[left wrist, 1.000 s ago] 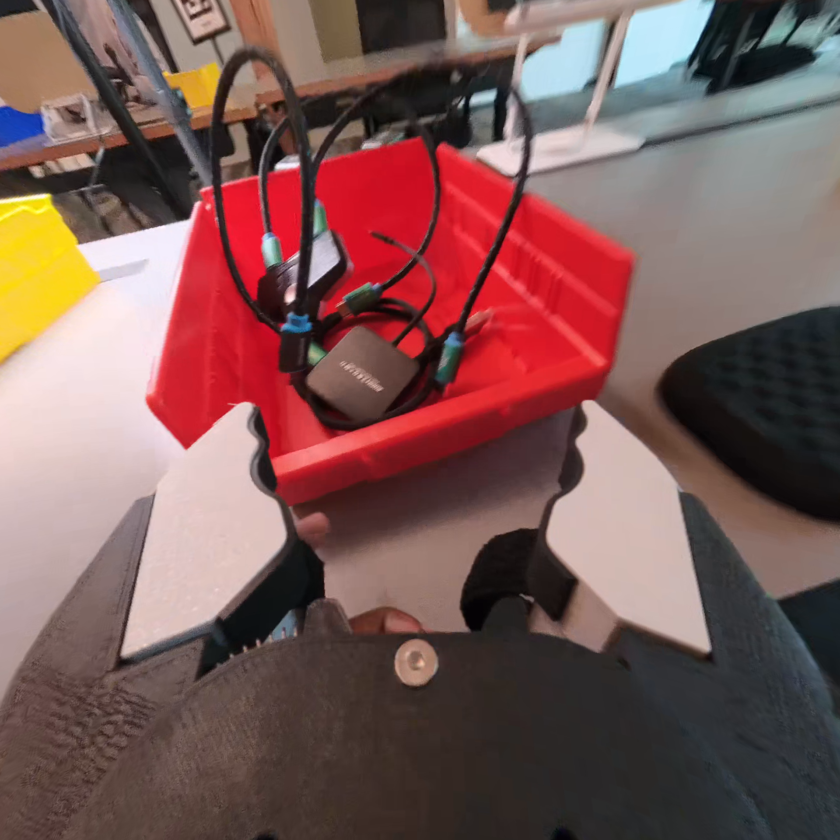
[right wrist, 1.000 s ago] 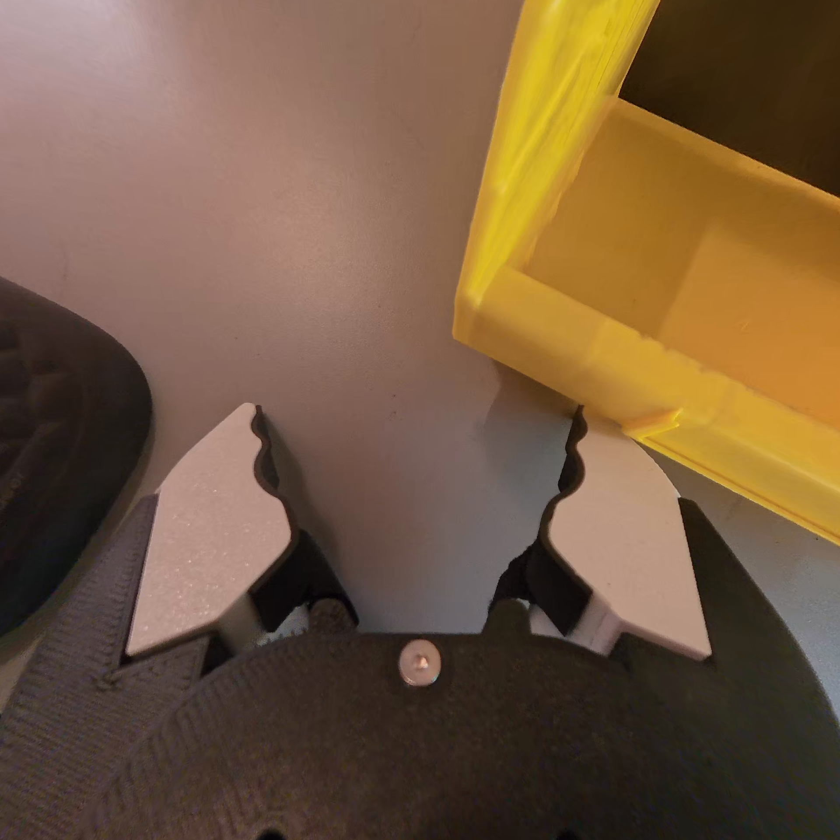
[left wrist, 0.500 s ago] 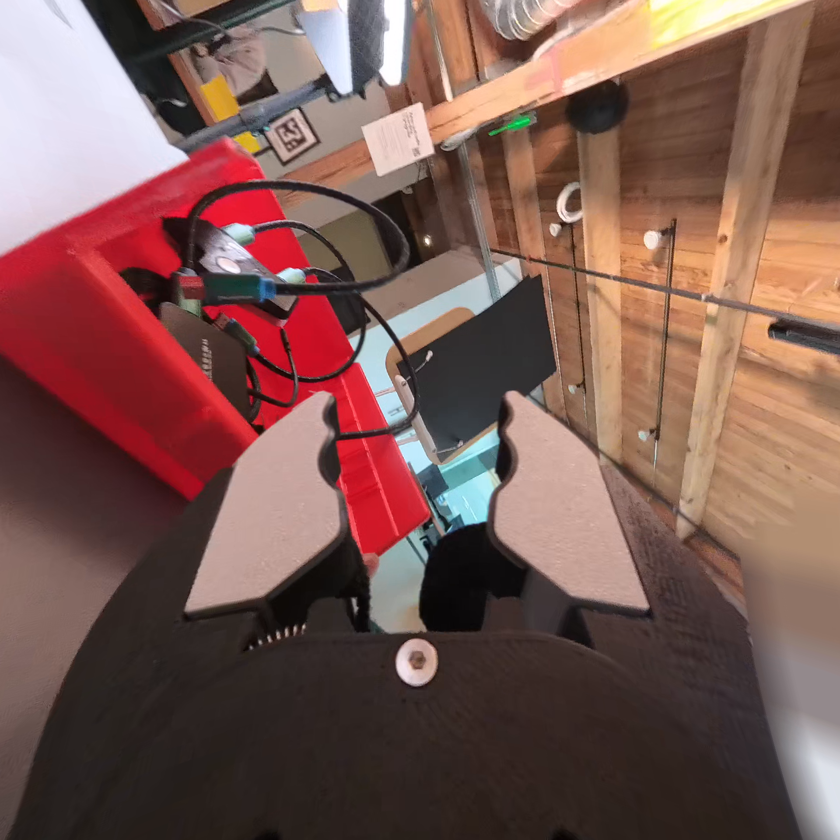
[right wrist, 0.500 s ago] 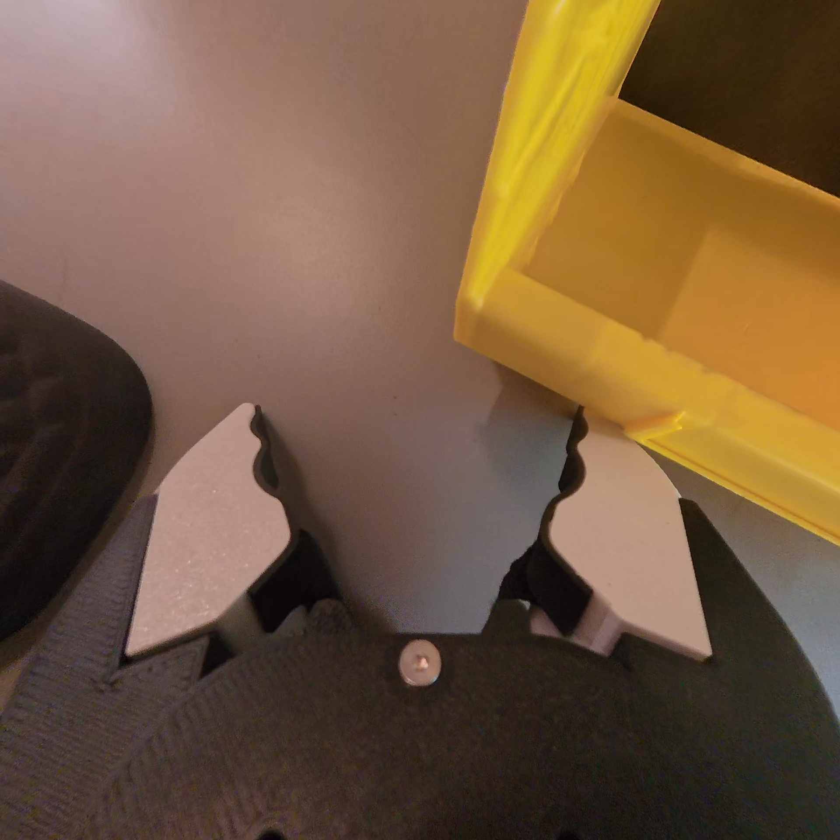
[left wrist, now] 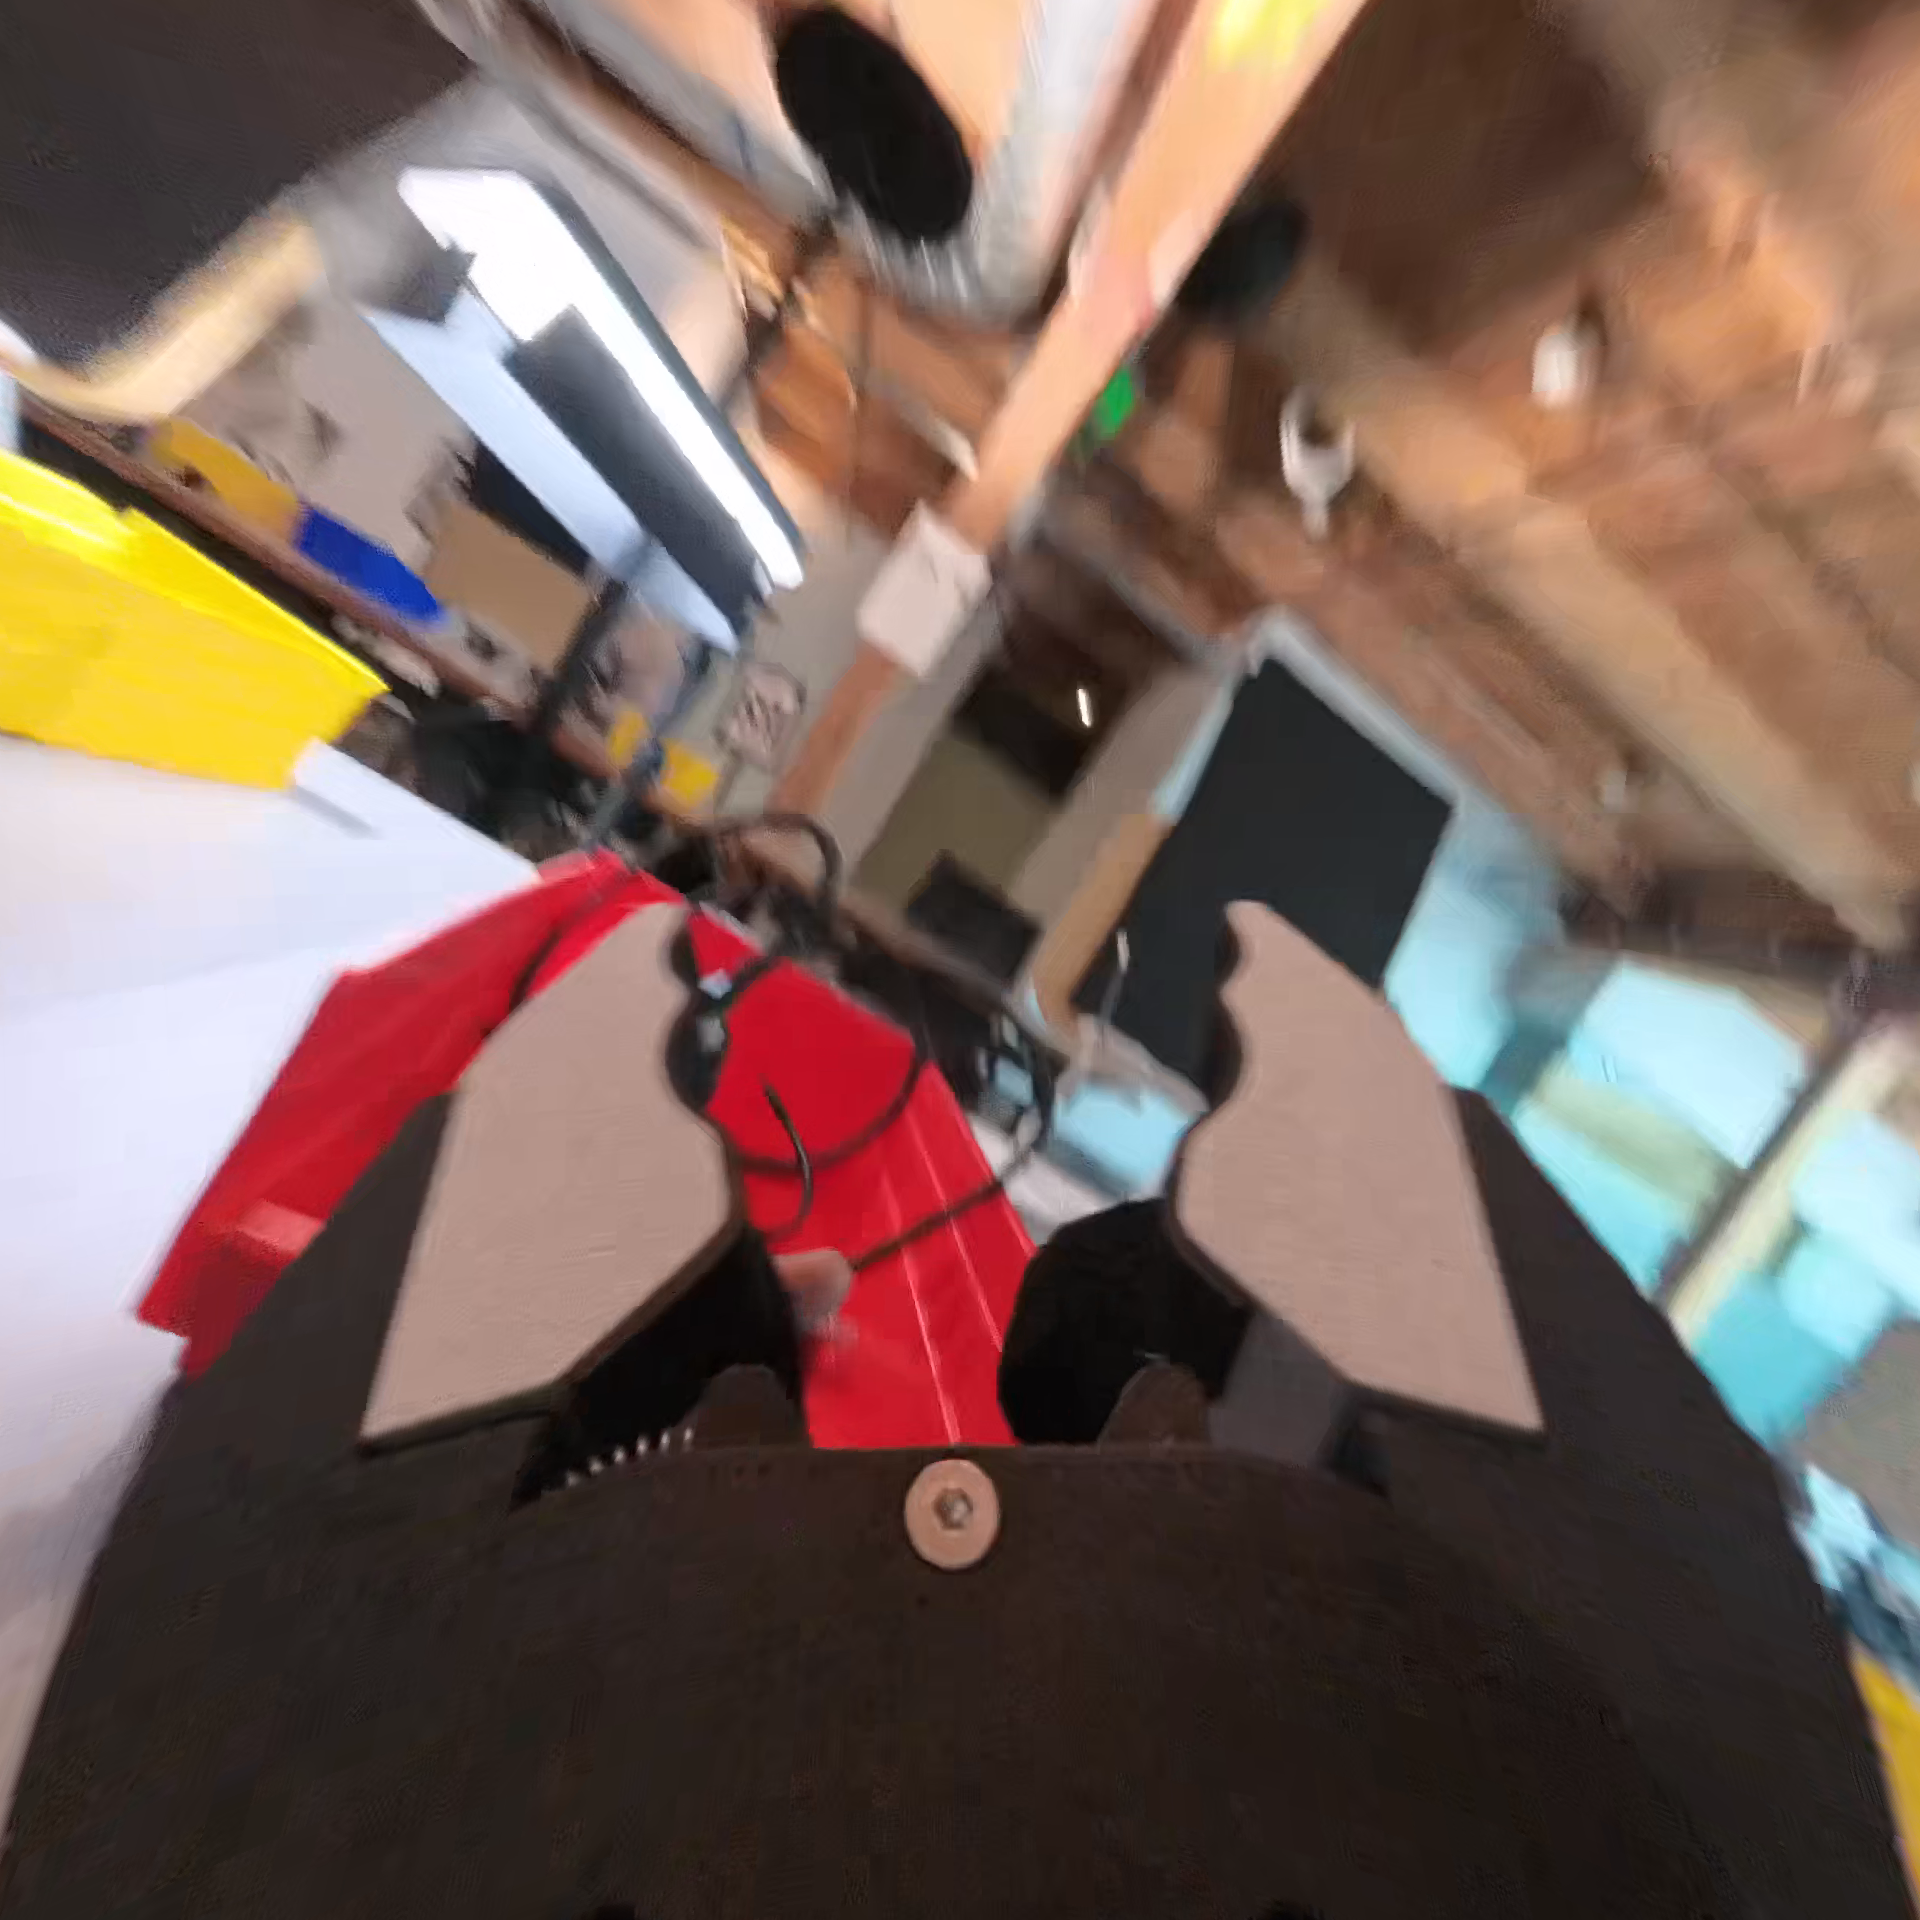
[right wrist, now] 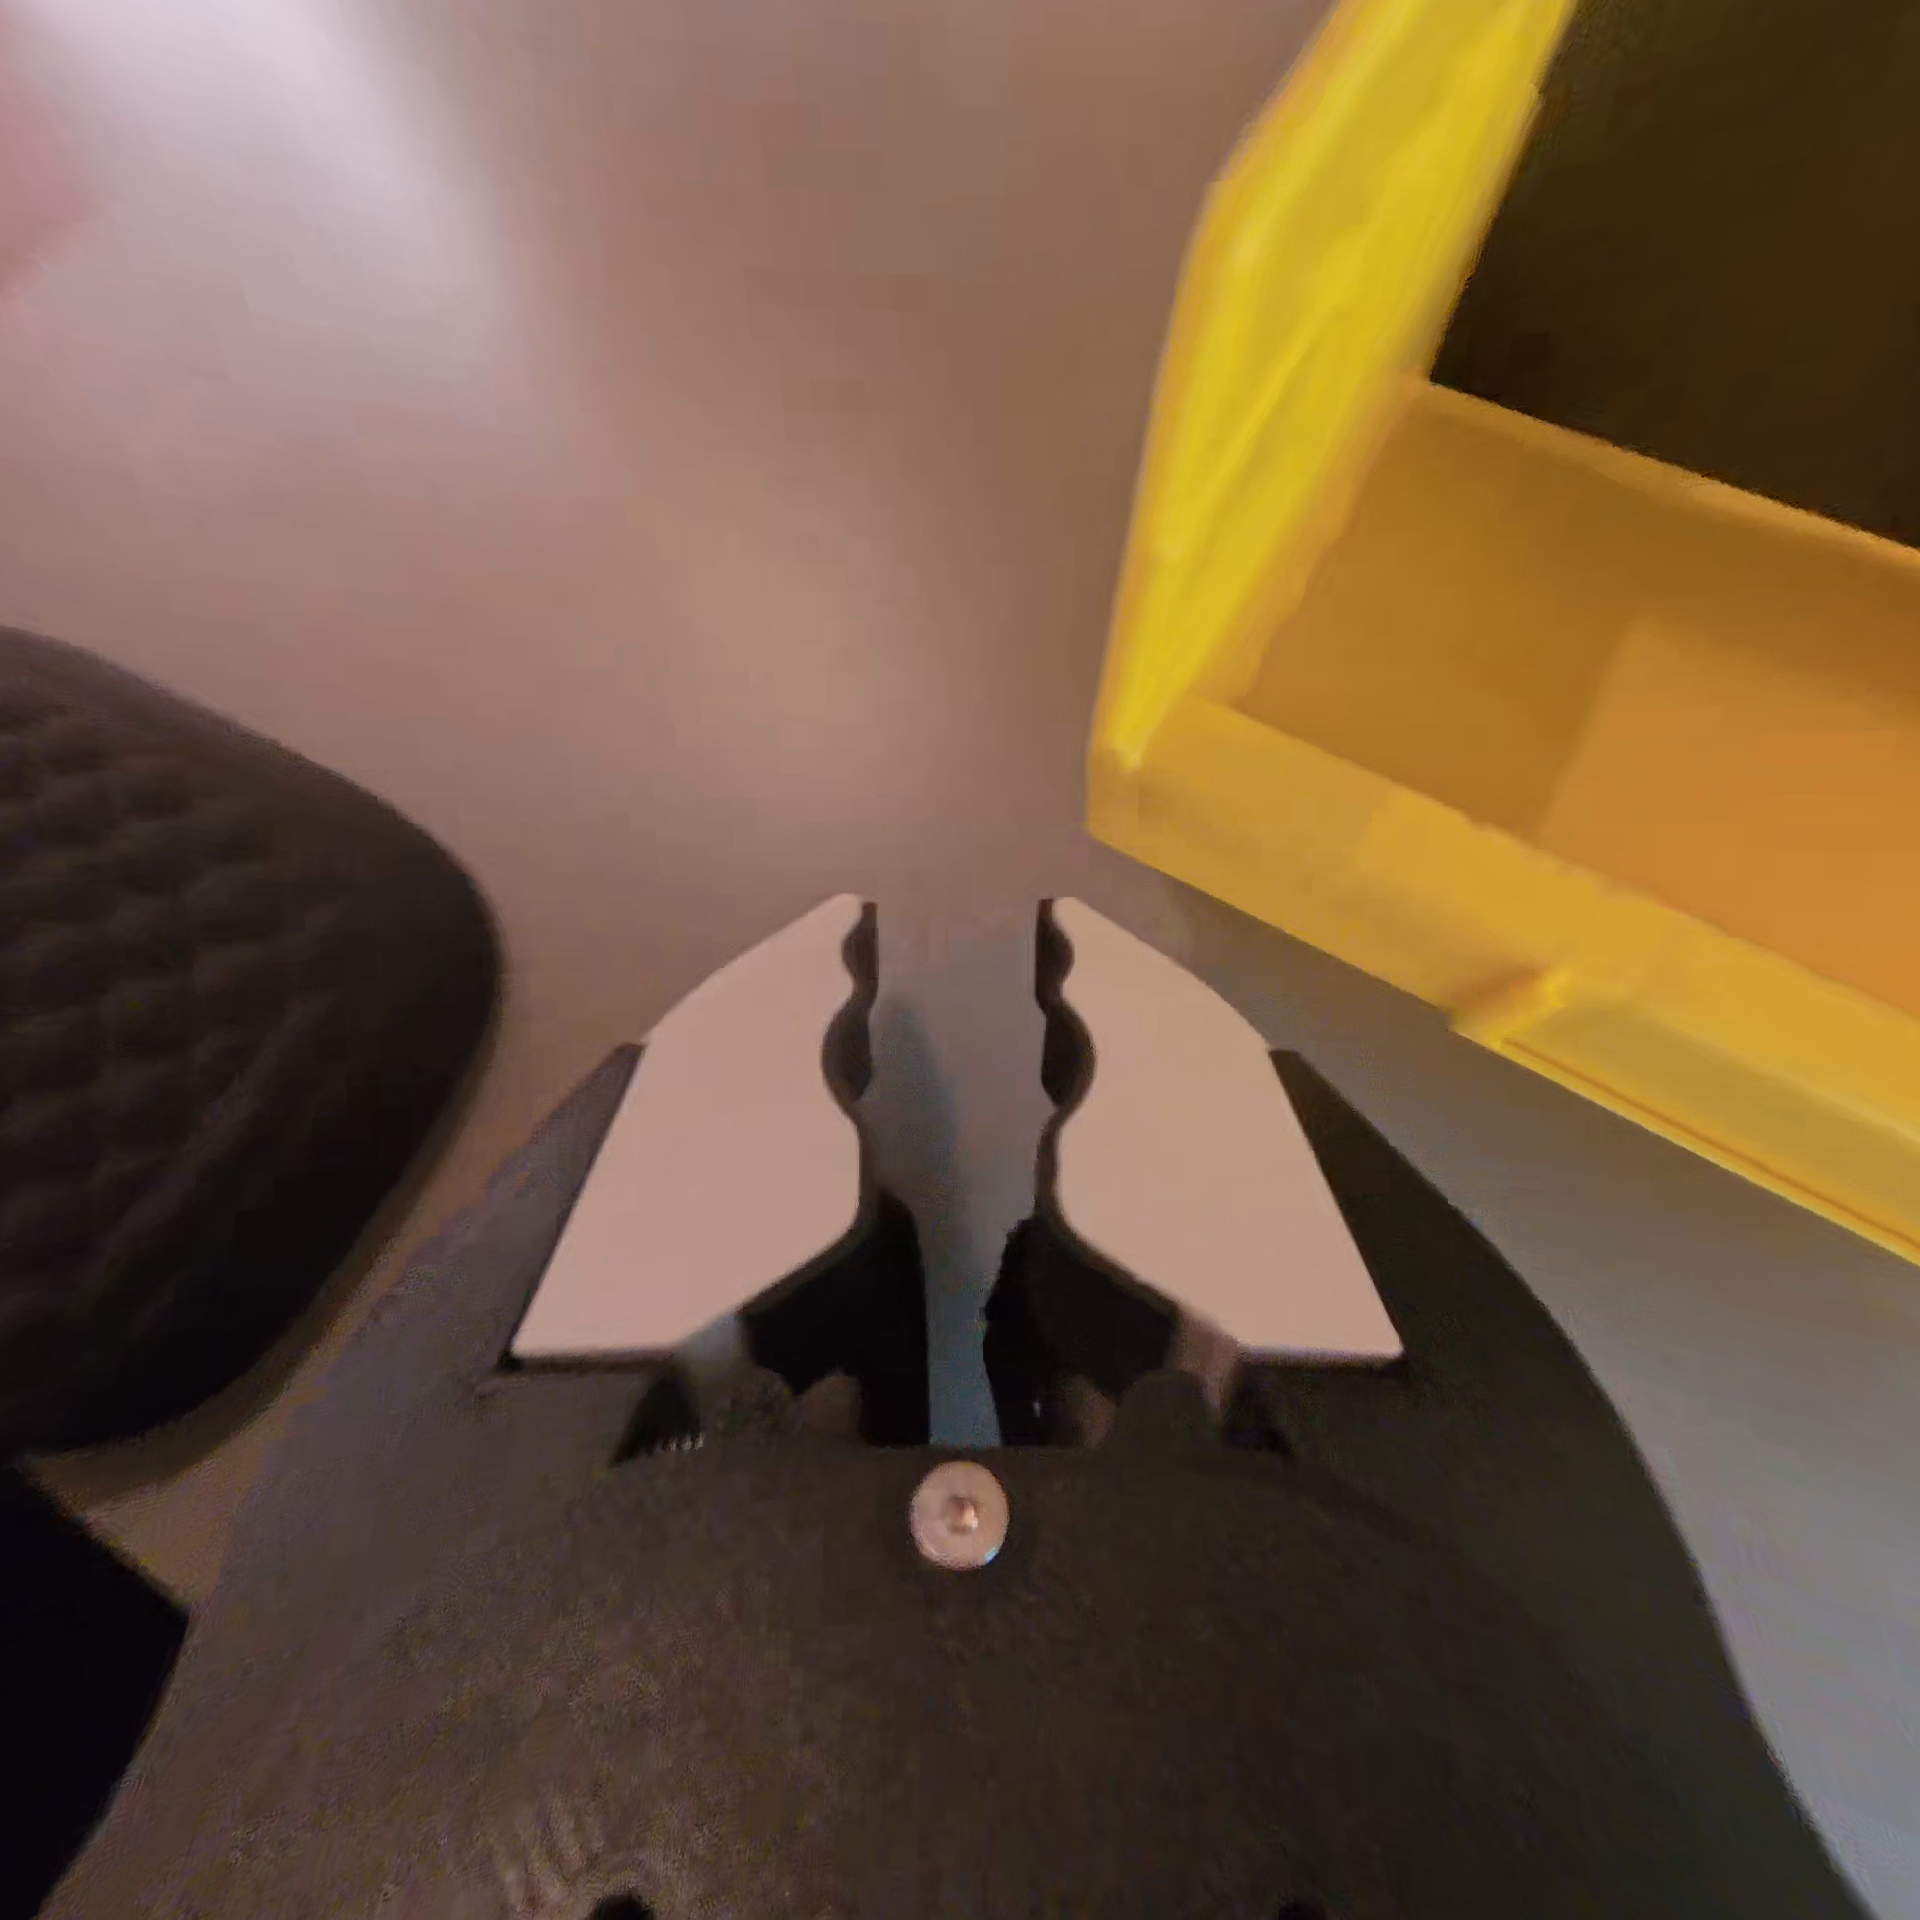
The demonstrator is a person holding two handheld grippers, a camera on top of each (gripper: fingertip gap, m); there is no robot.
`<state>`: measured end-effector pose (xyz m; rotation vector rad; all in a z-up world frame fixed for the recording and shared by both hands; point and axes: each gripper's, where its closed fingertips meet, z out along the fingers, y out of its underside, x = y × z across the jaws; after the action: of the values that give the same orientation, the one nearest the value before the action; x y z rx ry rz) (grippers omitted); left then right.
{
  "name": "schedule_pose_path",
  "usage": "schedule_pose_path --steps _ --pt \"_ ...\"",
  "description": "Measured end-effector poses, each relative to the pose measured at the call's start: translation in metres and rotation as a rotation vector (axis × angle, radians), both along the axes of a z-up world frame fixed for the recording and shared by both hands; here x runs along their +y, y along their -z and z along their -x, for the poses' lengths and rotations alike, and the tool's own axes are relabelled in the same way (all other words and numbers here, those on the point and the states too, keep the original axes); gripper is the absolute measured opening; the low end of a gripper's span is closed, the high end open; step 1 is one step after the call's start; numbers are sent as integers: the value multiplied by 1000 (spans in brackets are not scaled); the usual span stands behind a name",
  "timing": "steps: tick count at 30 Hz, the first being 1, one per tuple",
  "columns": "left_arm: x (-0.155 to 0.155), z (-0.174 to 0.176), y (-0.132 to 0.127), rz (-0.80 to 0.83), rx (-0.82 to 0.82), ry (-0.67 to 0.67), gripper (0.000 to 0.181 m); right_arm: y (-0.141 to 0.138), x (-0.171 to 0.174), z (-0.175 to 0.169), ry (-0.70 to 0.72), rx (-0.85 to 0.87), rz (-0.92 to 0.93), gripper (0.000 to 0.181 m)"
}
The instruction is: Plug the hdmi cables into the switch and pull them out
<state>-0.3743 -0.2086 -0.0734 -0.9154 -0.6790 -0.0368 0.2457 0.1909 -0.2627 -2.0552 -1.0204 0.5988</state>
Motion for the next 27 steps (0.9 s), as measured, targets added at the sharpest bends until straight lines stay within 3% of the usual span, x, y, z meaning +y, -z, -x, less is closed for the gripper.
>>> schedule_pose_path --steps 2,4,6,8,9,10,12,15,16,17,18,20,21,23,24,27 --pt "-29 12 7 7 27 -197 32 -21 -7 9 -54 156 -31 27" --pt "-49 15 24 164 100 -439 14 -54 -16 17 -127 362 -121 26" --pt "-49 14 37 386 204 -576 14 -91 -30 20 -222 539 -291 26" --pt "-24 11 48 596 255 -480 30 -116 -46 20 -273 648 -437 37" --pt "-10 9 57 687 208 -390 58 -125 -50 20 -260 686 -496 55" --pt "4 7 75 821 107 -264 100 -134 -53 20 -235 720 -550 80" --pt "22 -15 118 1109 -99 75 134 -146 -66 26 -258 762 -645 109" --pt "31 -42 129 1271 -57 310 137 -156 -79 39 -277 792 -675 145" --pt "37 -57 121 1240 -14 405 134 -158 -84 43 -300 797 -666 146" --pt "44 -78 108 1173 58 543 112 -160 -89 47 -321 803 -663 146" --pt "49 -102 92 1089 156 685 75 -161 -92 49 -326 802 -672 146" --pt "51 -135 63 933 380 838 15 -157 -91 56 -319 739 -695 144" --pt "54 -138 54 880 467 824 9 -151 -92 60 -334 686 -708 137" --pt "67 -126 44 797 515 672 11 -139 -92 68 -343 568 -764 112" --pt "76 -122 41 740 486 600 22 -134 -93 72 -349 522 -795 110" --pt "96 -154 17 388 459 599 91 -130 -111 95 -410 527 -847 105"
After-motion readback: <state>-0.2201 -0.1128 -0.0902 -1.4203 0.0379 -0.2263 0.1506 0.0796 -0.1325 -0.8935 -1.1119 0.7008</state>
